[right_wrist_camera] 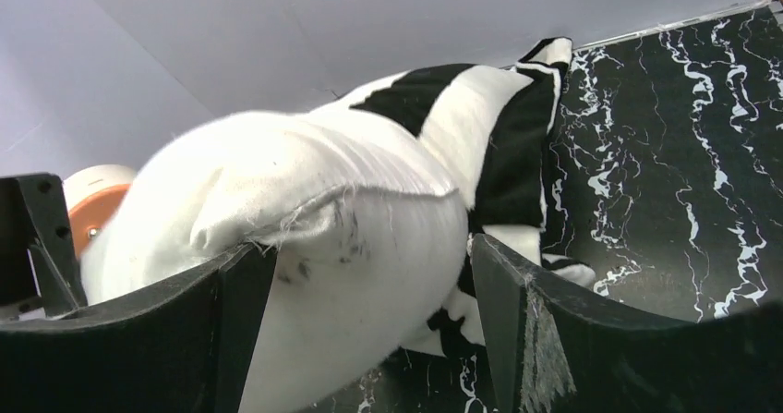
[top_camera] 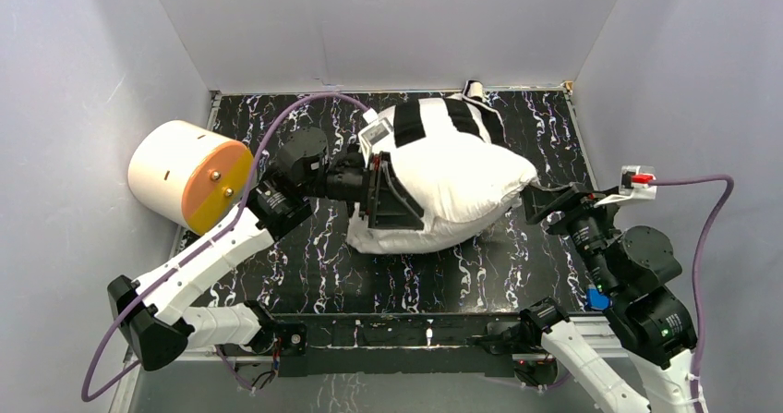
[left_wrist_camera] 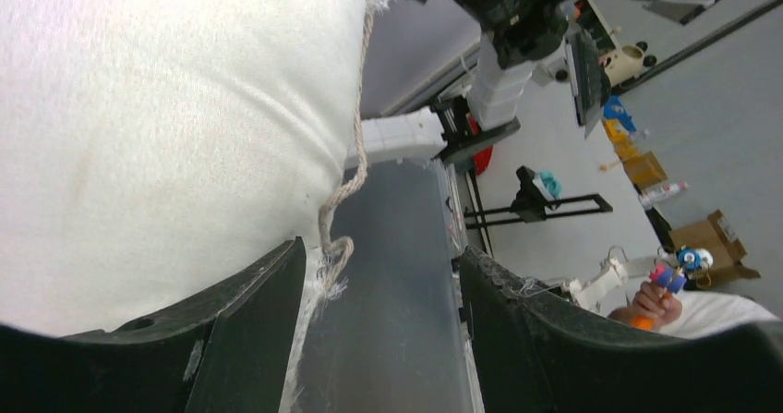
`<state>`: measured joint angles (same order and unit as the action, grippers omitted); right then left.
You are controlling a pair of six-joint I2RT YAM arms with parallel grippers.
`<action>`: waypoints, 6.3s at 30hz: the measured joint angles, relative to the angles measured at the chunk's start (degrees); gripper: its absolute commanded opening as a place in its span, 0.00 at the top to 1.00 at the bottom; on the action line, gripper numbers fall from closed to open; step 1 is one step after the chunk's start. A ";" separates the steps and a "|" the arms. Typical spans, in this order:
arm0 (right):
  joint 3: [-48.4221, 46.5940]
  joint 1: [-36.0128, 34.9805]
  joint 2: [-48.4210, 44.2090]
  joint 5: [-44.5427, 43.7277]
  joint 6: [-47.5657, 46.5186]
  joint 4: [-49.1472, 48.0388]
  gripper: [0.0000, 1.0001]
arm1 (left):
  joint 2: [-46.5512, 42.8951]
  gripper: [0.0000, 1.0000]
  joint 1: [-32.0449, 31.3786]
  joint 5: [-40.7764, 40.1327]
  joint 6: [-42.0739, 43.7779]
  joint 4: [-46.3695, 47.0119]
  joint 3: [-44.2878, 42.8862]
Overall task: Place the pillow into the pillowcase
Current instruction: Stuff the pillow into the pillowcase.
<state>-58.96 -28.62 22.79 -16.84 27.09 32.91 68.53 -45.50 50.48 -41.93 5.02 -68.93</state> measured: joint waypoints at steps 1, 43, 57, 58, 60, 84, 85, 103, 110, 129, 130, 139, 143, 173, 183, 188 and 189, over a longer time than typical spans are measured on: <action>-0.46 0.00 -0.09 0.15 0.00 0.04 0.16 | -0.50 0.40 0.00 1.05 1.07 -0.83 0.68; 6.75 0.00 16.06 17.68 -3.26 12.76 0.01 | 25.18 1.00 0.09 -40.83 41.48 -16.98 -6.56; 13.51 -0.35 39.26 18.16 -8.70 -15.17 1.00 | 16.90 1.00 1.55 -36.30 32.61 -13.75 -2.78; 12.11 -0.42 41.18 17.09 -8.94 -16.44 1.00 | 16.28 1.00 1.77 -35.95 31.87 -13.60 -2.34; 9.57 -0.48 45.03 13.99 -8.79 -20.79 1.00 | 16.31 1.00 2.19 -34.91 30.95 -13.18 -2.43; 2.16 1.38 39.58 25.57 -41.68 -9.99 0.01 | 17.18 0.31 2.45 -39.30 26.38 -11.32 -7.74; 2.29 1.62 39.89 26.45 -42.75 -9.03 0.02 | 18.18 0.30 1.92 -40.09 26.49 -10.73 -8.61; 26.16 7.17 47.80 41.27 -16.20 -55.95 1.00 | 37.05 1.00 -6.21 -53.79 28.35 -11.04 -23.65; 30.51 6.58 44.78 29.83 2.89 -66.93 1.00 | 35.63 1.00 -8.24 -47.67 17.64 0.46 -19.19; 21.79 5.55 47.39 20.20 3.15 -57.42 0.22 | 25.75 0.37 -0.28 -44.30 12.13 1.70 -5.84; 19.43 5.51 45.33 20.52 0.24 -52.02 0.18 | 21.92 0.36 0.61 -44.63 12.24 -0.09 -3.63; 4.72 0.00 38.32 22.69 -15.82 -21.92 0.08 | -6.34 0.23 8.46 -49.33 10.56 -3.85 21.79; 4.28 -12.79 40.50 15.67 -23.41 -18.16 0.01 | -3.37 0.19 10.64 -48.28 10.14 -1.46 29.49; -2.89 -18.51 82.20 -7.19 -19.19 -70.47 1.00 | -1.60 1.00 10.47 -42.60 8.76 22.10 42.42; -2.89 -19.76 90.18 -2.86 -20.74 -93.31 1.00 | -17.38 1.00 10.49 -45.46 3.67 16.39 46.36; -0.79 -17.40 93.15 11.19 -22.53 -104.24 0.98 | -23.08 1.00 9.38 -46.36 1.79 12.57 48.89; -0.42 -16.61 93.53 14.21 -23.06 -105.31 0.93 | -23.56 1.00 8.98 -46.51 1.38 12.24 49.77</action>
<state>-59.37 -45.23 116.31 -2.63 4.03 -72.40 44.97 -36.51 3.97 -40.56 17.26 -19.16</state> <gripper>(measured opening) 0.080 0.040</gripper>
